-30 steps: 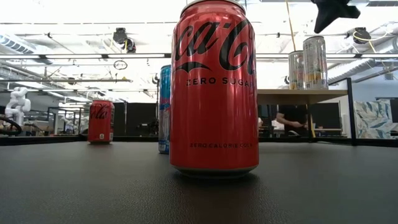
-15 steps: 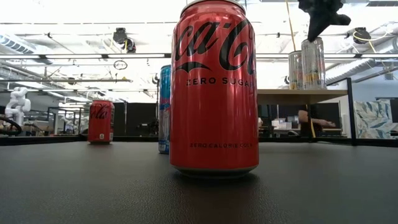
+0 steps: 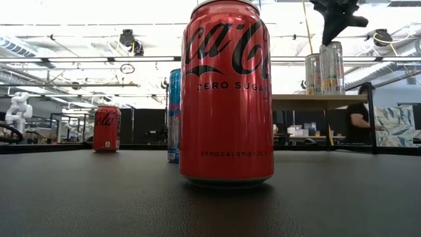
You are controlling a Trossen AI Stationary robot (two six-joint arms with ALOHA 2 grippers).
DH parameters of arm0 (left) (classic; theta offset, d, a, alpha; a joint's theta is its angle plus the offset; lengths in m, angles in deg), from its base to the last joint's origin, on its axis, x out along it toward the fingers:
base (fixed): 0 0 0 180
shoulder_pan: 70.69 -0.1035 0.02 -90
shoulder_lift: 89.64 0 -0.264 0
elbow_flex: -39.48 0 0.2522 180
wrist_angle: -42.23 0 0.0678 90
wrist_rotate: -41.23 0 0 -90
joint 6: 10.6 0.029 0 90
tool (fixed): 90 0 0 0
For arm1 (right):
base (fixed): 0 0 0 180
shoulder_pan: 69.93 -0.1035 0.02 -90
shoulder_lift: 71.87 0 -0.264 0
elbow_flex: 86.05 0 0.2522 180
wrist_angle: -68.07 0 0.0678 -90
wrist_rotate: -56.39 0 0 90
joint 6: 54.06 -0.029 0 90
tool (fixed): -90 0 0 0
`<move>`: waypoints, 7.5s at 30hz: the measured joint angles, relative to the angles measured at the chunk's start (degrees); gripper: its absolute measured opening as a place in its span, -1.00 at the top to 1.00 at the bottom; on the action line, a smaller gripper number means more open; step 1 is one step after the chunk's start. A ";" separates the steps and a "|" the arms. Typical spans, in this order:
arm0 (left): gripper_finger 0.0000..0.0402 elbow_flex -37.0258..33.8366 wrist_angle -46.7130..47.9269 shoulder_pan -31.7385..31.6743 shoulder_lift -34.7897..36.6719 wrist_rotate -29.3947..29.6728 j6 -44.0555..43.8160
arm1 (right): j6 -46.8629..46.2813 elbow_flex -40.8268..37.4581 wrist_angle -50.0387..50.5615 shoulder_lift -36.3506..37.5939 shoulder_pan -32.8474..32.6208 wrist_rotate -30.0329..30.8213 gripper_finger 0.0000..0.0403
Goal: Place canned beverage on shelf
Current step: Put the white-yellow soda can on the shelf aligned with the other white-yellow soda can, then put the left blue soda can on the shelf
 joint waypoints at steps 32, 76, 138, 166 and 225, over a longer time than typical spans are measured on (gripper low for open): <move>-0.85 0.00 0.63 0.00 -0.01 0.00 -0.07 | -2.42 3.67 5.25 4.09 0.04 12.14 1.00; -0.85 0.00 1.27 0.00 0.01 -0.02 -0.07 | -5.42 3.65 6.69 -2.58 0.48 19.15 1.00; -0.85 -0.04 3.06 -0.09 0.01 4.09 -1.12 | -0.26 3.63 11.73 14.96 0.44 11.46 0.91; -0.85 -0.04 4.07 -0.04 0.00 4.45 -1.09 | -8.16 3.41 11.80 18.49 0.44 -17.94 -0.26; -0.85 0.00 9.49 0.00 5.54 5.40 1.44 | -14.34 -43.25 -27.95 60.45 3.52 -42.65 -0.26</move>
